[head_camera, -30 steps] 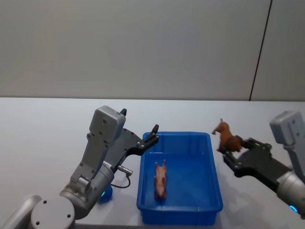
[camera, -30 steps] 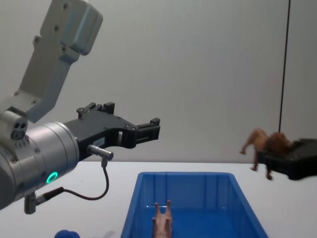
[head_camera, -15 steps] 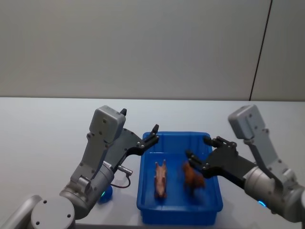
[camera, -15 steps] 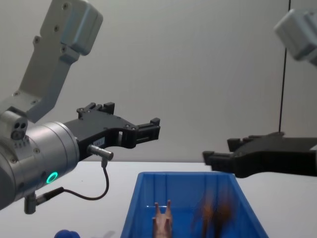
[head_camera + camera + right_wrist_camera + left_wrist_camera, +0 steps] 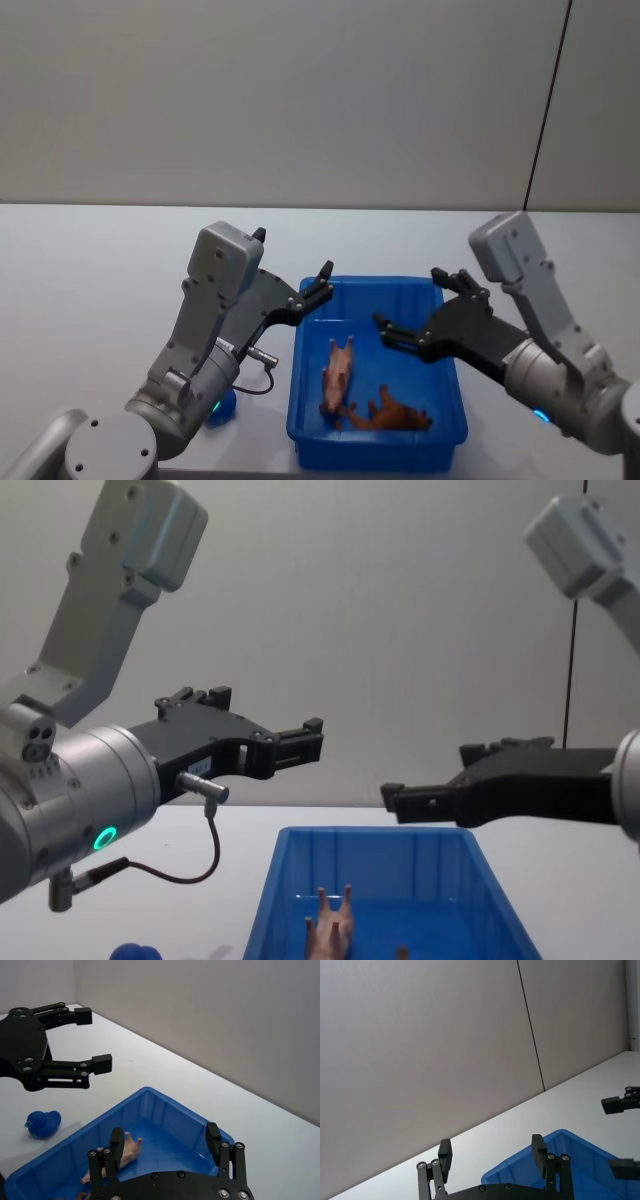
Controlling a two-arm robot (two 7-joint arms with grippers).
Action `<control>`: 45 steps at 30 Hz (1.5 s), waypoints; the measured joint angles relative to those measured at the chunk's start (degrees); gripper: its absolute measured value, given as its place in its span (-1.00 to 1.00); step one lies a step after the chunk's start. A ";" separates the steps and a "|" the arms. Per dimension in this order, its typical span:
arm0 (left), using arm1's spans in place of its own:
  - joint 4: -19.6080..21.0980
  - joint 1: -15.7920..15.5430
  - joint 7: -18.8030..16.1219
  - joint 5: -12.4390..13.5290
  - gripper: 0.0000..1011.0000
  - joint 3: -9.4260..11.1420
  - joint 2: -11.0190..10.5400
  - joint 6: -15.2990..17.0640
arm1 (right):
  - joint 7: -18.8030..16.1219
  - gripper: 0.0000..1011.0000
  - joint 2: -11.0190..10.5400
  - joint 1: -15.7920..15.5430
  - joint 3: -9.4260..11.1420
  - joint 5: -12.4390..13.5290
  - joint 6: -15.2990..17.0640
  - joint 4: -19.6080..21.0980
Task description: Pick up the two dolls from the table and place them into the box.
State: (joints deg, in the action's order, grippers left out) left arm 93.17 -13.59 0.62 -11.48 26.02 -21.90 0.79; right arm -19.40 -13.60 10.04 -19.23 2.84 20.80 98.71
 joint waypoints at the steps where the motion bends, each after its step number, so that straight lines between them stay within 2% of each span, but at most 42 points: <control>1: 0.00 0.00 0.00 0.00 0.98 0.00 0.00 0.00 | 0.00 0.98 -0.28 0.00 0.25 0.24 -0.44 -0.03; 17: 0.00 0.00 0.00 0.00 0.98 0.00 0.00 0.00 | -1.69 0.98 -5.05 -1.12 3.77 2.42 -6.01 -2.60; 28: 0.48 0.22 0.06 0.06 0.98 -0.10 -0.23 0.92 | -2.27 0.98 -6.69 -1.57 4.93 2.88 -7.88 -3.85; 37: 4.00 2.05 -0.41 -0.97 0.98 -0.54 -1.87 6.50 | -2.50 0.98 -7.35 -1.74 5.35 3.04 -8.62 -4.32; 45: 7.89 5.04 -2.49 -4.03 0.98 -1.29 -4.37 12.86 | -2.61 0.98 -7.62 -1.79 5.54 3.11 -8.92 -4.51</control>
State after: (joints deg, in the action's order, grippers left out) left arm 101.06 -8.55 -1.86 -15.51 24.73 -26.26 13.66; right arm -22.00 -21.22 8.24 -13.69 5.95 11.88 94.20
